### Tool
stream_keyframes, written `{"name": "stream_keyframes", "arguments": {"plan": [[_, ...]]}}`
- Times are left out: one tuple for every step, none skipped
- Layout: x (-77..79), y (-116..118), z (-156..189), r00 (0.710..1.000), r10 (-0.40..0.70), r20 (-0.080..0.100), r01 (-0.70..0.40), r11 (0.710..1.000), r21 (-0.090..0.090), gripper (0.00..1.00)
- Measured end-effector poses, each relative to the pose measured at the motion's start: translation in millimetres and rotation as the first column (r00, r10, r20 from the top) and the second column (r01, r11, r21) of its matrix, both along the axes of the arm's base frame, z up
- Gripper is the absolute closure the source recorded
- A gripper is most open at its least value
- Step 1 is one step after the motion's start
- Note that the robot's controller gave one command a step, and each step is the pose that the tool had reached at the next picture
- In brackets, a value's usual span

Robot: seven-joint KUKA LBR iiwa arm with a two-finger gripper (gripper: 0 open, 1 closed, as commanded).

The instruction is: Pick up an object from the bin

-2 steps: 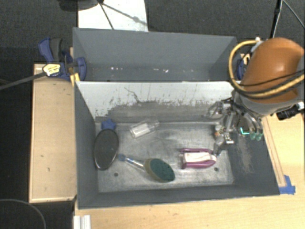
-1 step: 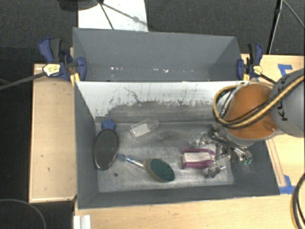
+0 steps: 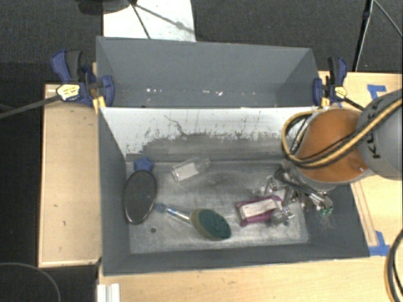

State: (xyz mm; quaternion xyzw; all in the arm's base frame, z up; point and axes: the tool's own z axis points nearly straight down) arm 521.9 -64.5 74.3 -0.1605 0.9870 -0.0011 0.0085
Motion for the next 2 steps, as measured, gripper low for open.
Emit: {"name": "stream_keyframes", "arguments": {"plan": [[2.7, -3, 115, 1.0, -0.001, -0.008, 0.001, 1.0, -0.002, 1.0], [6.0, -26, 185, 0.999, 0.036, -0.007, -0.036, 0.999, -0.003, 1.0]]}}
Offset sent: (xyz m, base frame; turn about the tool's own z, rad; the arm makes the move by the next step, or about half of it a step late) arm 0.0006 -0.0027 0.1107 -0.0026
